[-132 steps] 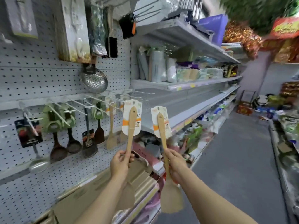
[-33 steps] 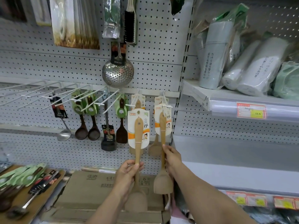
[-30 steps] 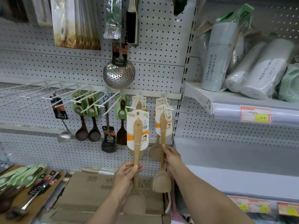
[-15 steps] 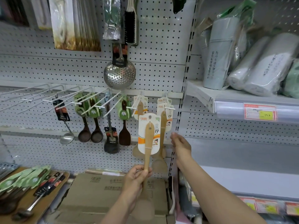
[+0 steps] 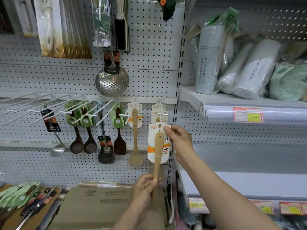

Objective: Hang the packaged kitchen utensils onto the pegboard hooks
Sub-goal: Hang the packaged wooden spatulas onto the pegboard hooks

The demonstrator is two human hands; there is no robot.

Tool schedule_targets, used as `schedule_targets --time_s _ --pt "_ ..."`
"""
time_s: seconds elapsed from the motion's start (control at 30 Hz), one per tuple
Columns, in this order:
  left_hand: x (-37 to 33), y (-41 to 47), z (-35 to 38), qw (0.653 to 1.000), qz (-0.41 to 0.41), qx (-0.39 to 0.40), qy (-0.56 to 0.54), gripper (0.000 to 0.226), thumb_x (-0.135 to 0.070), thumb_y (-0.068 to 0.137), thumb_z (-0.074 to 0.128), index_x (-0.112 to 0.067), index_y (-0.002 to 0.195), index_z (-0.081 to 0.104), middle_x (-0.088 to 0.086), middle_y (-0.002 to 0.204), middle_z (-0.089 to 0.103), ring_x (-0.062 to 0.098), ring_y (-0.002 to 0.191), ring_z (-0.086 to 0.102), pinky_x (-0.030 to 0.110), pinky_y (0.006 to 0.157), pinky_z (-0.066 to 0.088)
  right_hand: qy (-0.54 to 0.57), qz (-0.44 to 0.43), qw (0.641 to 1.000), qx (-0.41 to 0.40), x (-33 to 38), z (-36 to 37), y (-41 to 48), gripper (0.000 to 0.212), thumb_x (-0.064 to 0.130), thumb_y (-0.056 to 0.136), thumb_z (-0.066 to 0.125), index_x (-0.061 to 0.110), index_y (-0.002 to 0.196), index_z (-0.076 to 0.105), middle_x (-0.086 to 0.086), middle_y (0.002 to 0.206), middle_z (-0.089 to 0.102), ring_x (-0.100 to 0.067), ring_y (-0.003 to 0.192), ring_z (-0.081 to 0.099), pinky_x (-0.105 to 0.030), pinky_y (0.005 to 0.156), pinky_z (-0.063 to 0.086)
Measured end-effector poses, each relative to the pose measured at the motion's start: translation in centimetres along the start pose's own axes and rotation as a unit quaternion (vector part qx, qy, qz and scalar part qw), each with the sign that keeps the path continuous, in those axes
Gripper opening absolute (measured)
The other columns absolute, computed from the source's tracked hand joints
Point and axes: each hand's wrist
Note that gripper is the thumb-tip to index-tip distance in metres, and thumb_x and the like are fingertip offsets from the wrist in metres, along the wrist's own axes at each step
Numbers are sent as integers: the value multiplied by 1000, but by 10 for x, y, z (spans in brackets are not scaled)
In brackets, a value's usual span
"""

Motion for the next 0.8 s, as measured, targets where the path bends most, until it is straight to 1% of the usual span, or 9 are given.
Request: schedule_targets --time_s 0.07,0.17,0.27,0.37,0.43,0.63,0.7,0.77,0.8 --pt "0 2 0 1000 1 -1 8 15 -6 95 60 -4 109 62 7 100 77 21 102 72 47 103 48 -9 8 1000 -9 1 1 3 8 9 84 79 11 90 73 -6 87 77 -18 80 70 -28 75 59" --pt "0 6 1 1000 2 -1 16 15 -6 95 60 -4 109 63 8 100 77 19 100 73 47 103 48 -8 8 1000 -15 1 1 5 10 10 83 80 9 89 72 -4 85 77 -16 77 70 -25 71 58" --pt "3 8 2 1000 -1 2 16 14 -6 96 59 -5 110 62 8 100 77 19 101 73 48 104 47 14 5 1000 -18 0 -1 5 12 7 83 79 5 93 72 -7 87 76 -16 76 70 -26 72 60" --pt "5 10 3 1000 2 3 11 14 -5 95 59 -4 109 62 9 99 77 21 100 73 42 98 51 19 0 1000 -20 0 -2 6 9 7 84 79 8 90 72 -5 83 76 -13 72 70 -25 69 58" --pt "5 12 4 1000 7 4 5 13 -3 95 59 -3 107 63 9 99 77 19 96 74 38 93 52 12 -6 1000 -19 0 -1 7 7 7 84 78 10 87 72 -2 80 76 -12 69 70 -24 65 56" --pt "7 19 4 1000 4 17 8 13 -5 96 58 -4 109 62 7 100 77 15 96 74 31 82 52 5 -12 1000 -24 -4 -5 15 7 7 86 76 12 84 71 1 76 74 -10 66 66 -23 63 54" --pt "8 22 4 1000 1 15 4 15 -5 97 58 -3 111 61 8 100 77 15 97 73 35 89 53 -9 -15 1000 -15 -5 -3 19 7 7 86 76 12 84 71 2 75 74 -10 66 66 -22 64 54" --pt "7 28 5 1000 2 10 4 16 -5 97 58 -3 112 61 8 100 77 16 98 73 41 99 51 -15 -9 1000 -14 -5 -2 26 6 9 86 77 12 85 71 1 77 74 -12 69 67 -25 66 55" --pt "7 32 6 1000 3 7 3 16 -4 96 58 -3 112 61 8 99 78 17 98 73 42 100 50 -20 -5 1000 -13 -5 -2 30 6 10 86 77 12 86 72 0 79 74 -13 71 67 -27 68 55"
Point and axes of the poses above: each hand's wrist, its own y-axis towards the middle knuckle, its own z-axis out of the palm, x = y × z
